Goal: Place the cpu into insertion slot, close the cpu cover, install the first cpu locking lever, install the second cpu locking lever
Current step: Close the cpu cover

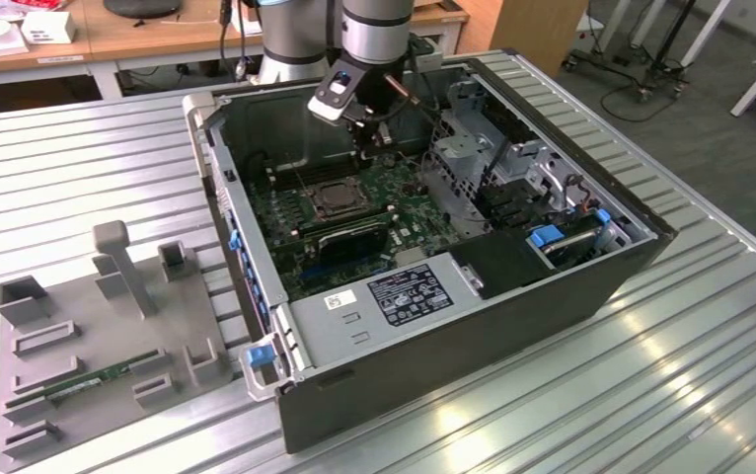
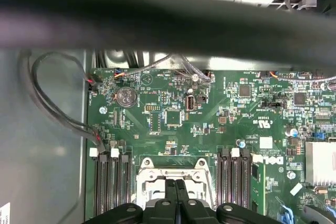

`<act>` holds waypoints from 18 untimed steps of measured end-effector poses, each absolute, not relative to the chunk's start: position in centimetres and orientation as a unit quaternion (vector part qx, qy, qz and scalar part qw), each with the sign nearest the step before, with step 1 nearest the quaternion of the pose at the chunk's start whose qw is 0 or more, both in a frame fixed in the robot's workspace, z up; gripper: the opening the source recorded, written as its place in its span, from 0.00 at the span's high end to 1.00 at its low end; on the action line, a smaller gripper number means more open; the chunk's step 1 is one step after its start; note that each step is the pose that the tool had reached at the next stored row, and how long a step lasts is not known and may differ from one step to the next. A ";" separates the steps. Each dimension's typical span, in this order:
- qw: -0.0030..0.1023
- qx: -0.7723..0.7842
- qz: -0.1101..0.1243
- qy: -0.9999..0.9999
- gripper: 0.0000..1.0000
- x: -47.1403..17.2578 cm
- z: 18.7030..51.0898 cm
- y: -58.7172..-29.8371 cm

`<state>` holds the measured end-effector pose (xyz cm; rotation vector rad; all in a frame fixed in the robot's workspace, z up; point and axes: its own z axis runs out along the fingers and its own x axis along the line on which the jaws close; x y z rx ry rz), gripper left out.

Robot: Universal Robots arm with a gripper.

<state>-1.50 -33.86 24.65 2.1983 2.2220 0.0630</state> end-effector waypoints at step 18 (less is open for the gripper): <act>0.005 0.578 0.021 0.816 0.89 -1.5 24.2 -33.9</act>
